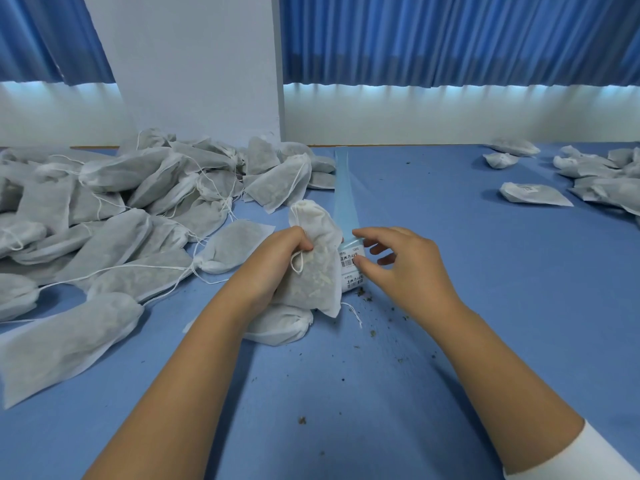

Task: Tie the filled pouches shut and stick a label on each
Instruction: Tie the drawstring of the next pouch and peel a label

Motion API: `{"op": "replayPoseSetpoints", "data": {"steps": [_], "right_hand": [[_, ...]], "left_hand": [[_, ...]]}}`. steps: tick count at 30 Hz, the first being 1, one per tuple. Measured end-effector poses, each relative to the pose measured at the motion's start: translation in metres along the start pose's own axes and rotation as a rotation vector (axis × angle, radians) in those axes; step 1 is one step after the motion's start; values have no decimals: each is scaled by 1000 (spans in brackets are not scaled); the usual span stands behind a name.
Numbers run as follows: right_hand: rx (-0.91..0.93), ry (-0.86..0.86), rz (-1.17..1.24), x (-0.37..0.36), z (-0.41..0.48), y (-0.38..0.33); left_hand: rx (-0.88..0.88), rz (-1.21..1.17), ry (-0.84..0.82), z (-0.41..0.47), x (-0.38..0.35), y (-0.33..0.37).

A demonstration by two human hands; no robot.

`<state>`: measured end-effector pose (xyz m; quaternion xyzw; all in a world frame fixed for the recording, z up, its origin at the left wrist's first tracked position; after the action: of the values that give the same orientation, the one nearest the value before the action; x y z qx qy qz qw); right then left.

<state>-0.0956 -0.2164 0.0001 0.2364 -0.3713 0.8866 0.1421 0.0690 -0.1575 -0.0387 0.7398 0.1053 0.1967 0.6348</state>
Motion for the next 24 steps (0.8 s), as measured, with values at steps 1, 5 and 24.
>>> {"op": "replayPoseSetpoints", "data": {"steps": [1, 5, 24], "right_hand": [[0, 4, -3, 1, 0, -1], [7, 5, -35, 1, 0, -3], [63, 84, -47, 9, -2, -13]], "left_hand": [[2, 3, 18, 0, 1, 0], [-18, -18, -25, -1, -2, 1], [-38, -46, -24, 2, -4, 2]]}}
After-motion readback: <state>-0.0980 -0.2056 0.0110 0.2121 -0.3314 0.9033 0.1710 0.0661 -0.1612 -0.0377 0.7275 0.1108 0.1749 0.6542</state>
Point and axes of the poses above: each hand's wrist, its own z-axis towards the middle knuckle, its own x-axis out of the back of the hand, y = z × x, the point moved 9 cm from there along z, towards the middle knuckle, and after that the axes turned 10 degrees about y, right-handed, at the moved point
